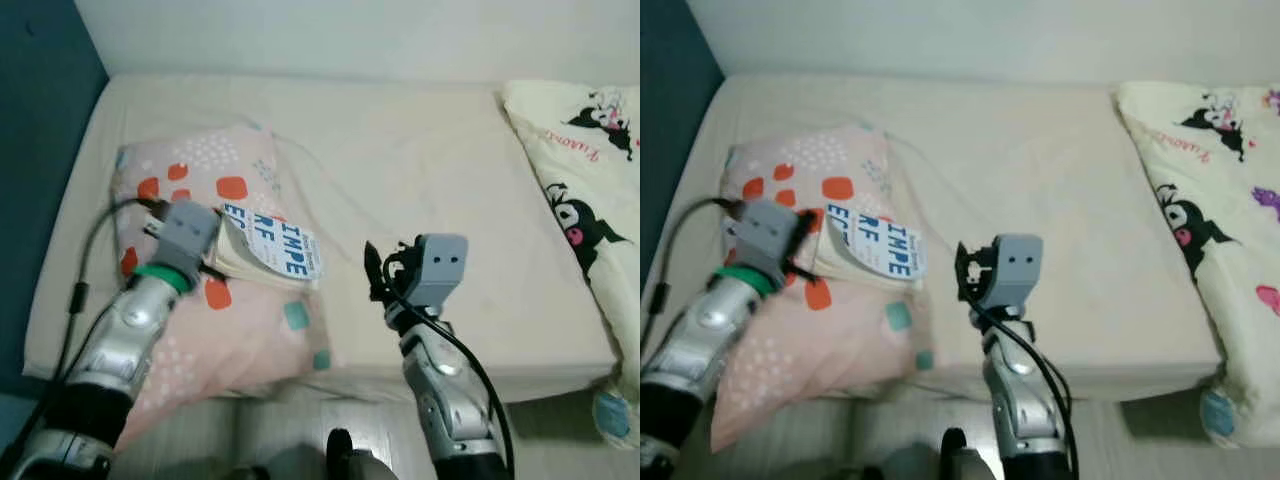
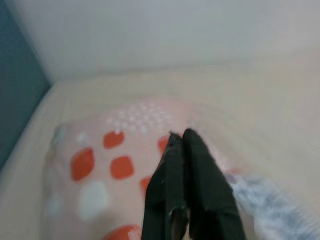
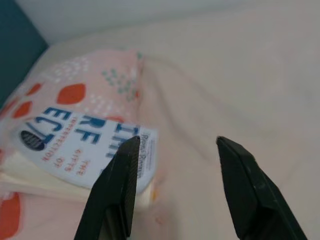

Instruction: Clean up the room

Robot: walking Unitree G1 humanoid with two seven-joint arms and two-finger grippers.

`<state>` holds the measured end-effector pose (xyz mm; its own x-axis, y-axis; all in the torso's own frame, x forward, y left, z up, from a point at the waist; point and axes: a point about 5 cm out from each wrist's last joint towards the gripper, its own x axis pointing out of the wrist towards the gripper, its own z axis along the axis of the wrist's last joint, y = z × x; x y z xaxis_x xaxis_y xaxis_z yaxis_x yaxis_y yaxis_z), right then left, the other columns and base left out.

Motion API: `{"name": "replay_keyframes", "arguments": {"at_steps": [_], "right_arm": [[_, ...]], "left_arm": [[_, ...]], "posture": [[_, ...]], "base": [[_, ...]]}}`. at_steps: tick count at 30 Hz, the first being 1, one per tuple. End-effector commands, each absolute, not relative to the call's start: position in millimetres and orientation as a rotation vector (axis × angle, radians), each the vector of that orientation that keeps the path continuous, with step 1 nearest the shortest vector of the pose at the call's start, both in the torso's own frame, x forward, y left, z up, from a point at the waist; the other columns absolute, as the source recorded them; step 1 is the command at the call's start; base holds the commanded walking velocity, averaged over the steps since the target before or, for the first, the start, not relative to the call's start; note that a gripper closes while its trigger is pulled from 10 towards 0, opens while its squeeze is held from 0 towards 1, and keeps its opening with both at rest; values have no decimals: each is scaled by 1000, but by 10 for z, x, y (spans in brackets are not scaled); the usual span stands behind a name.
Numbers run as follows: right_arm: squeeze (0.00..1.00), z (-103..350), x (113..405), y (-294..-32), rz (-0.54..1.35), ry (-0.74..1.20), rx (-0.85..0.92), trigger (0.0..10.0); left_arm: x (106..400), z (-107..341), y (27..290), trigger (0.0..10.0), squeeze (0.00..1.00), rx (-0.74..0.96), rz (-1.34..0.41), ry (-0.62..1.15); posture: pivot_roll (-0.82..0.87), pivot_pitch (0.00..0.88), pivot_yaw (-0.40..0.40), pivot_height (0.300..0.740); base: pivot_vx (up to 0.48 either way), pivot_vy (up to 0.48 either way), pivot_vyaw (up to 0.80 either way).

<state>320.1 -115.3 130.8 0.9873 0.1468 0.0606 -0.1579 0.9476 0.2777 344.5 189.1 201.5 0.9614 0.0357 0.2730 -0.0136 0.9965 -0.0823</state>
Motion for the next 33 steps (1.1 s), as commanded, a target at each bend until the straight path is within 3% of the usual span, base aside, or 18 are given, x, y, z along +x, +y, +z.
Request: {"name": "replay_keyframes", "arguments": {"at_steps": [1, 6, 8, 14, 33], "right_arm": [[0, 1110, 3152, -1182, 164, 33, 323, 10000], [0, 1088, 3126, -1164, 202, 5, 217, 10000], [0, 1170, 3132, -1148, 207, -76, 99, 10000], [0, 1317, 3205, -1108, 196, -160, 43, 10000], [0, 1327, 3302, -1130, 185, -190, 45, 10000]], "left_arm": [[3349, 1911, 1949, 10000, 0, -237, 81, -197], [3253, 1873, 1899, 10000, 0, -207, 33, -183], [3153, 1800, 1901, 10000, 0, 3, -12, -228], [3135, 1779, 1925, 10000, 0, 170, -65, -248], [3043, 1832, 1975, 10000, 0, 193, -15, -125]], "posture": [[88, 136, 24, 721], [102, 113, 19, 721], [103, 94, 13, 721], [106, 77, 4, 711], [107, 80, 3, 626]], "base": [[0, 0, 0], [0, 0, 0], [0, 0, 0], [0, 0, 0], [0, 0, 0]]}}
